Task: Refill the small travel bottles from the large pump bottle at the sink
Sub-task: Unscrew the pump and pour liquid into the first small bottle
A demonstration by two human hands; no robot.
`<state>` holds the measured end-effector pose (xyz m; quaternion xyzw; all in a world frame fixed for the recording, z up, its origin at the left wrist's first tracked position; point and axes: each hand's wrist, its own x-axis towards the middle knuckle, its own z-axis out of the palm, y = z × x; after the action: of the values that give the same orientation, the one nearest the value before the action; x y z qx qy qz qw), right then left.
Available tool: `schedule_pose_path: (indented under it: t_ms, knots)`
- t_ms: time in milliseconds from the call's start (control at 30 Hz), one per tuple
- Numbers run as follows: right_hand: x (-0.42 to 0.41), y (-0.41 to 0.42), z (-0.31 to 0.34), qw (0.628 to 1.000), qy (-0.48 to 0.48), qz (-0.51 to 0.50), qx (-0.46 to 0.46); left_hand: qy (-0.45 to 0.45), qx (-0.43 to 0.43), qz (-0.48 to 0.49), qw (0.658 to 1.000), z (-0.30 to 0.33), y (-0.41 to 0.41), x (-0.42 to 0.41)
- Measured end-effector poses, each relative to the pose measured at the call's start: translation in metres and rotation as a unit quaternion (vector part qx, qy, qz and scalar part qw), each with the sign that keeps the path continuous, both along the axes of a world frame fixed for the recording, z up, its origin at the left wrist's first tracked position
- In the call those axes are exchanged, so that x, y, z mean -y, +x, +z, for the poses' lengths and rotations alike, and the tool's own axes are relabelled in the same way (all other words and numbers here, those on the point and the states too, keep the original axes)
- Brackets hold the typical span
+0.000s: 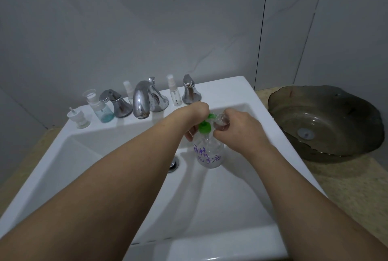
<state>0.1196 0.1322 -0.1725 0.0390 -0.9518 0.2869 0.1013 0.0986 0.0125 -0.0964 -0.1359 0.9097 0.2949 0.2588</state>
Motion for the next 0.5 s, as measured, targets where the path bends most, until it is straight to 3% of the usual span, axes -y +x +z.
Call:
schedule_pose_path:
  t_ms: [500]
  knots:
    - [0.0,-0.004,-0.003,0.999,0.032,0.007,0.01,-0.028,-0.047,-0.024,0.998,-0.017,-0.005,0.001]
